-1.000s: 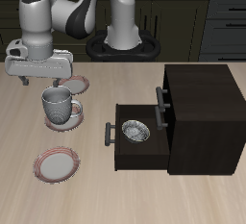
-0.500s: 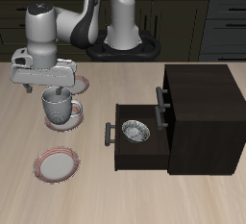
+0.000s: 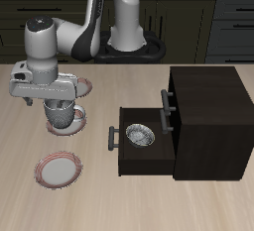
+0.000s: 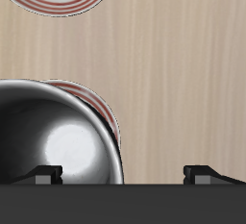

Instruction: Place the porcelain mug that is on the plate onto the farthest plate relative to the robot

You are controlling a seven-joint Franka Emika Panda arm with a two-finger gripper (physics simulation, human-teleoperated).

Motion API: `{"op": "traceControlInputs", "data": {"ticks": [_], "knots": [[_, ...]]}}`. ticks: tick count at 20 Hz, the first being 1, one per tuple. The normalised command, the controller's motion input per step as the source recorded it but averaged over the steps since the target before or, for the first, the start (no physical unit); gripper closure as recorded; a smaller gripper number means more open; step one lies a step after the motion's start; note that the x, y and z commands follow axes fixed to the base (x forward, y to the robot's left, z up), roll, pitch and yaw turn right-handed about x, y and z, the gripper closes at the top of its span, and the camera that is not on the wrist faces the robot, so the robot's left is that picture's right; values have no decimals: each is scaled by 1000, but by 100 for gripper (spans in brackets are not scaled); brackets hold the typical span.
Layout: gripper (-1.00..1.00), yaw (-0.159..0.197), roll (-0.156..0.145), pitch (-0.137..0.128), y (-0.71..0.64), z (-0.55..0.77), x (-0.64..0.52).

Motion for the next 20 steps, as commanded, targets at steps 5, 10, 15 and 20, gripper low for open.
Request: {"op": "traceControlInputs", "data": {"ticks": [5,10,15,20], "knots": [[100,-50,9,67,-12,-302,118],[100,-5,6,7,17,-7,1],[100,-25,12,5,15,53,55],[100,-27,7,12,47,46,58]]}}
